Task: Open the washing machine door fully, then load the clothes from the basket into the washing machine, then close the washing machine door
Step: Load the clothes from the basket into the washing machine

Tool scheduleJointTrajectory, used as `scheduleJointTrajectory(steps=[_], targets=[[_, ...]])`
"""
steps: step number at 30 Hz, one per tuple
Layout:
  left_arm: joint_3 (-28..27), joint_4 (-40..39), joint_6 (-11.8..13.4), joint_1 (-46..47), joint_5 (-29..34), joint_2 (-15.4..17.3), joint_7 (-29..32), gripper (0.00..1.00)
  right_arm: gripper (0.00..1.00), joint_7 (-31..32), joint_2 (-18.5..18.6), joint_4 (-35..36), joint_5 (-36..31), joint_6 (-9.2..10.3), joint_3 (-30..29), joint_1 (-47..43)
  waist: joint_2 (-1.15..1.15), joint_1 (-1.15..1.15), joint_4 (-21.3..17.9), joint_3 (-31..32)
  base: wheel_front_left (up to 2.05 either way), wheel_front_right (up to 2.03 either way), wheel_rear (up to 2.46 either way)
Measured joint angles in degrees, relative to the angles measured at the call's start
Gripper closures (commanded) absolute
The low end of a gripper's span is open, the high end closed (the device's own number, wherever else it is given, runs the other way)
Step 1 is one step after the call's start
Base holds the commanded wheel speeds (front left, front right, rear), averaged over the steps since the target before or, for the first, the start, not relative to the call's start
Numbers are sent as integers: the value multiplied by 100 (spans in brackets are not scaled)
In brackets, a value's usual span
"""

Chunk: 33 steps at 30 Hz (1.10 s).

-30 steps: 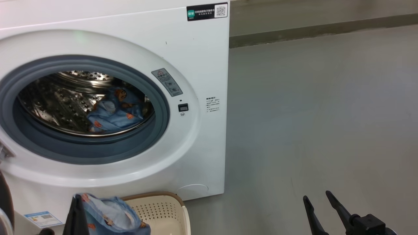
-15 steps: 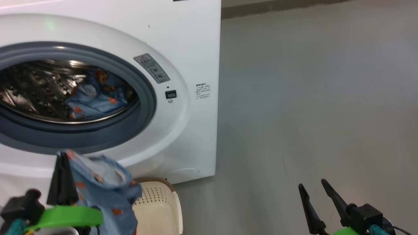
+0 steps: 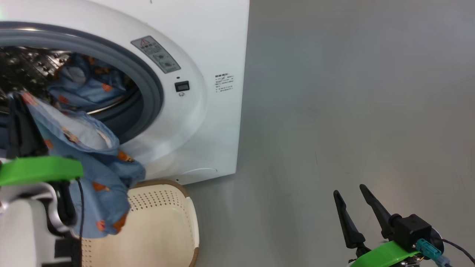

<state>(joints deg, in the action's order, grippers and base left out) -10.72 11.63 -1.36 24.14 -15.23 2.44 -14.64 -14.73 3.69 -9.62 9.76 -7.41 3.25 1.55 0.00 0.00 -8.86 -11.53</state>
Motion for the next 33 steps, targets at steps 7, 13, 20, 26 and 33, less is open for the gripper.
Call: scheduleJointTrajectory(steps=[7,13,20,26,33], targets=[[-305,939,-33,839,133,36,0,100,0,0,43,-25,20,0,130,176,0,0,-140,-280,0,0,0],[-465,1797,-53,1575,380,105,0,100,0,0,126,-31,51,0,179,210,0,0,-297,-498,0,0,0],[-575,2283,-92,2276,544,213,0,100,0,0,185,16,58,0,202,390,0,0,-388,-775,0,0,0],[-689,2585,-91,2722,662,222,0,100,0,0,220,59,62,0,323,485,0,0,-424,-1092,0,0,0],[-751,2863,-92,3217,797,337,0,100,0,0,330,111,99,0,383,717,0,0,-438,-1487,0,0,0]])
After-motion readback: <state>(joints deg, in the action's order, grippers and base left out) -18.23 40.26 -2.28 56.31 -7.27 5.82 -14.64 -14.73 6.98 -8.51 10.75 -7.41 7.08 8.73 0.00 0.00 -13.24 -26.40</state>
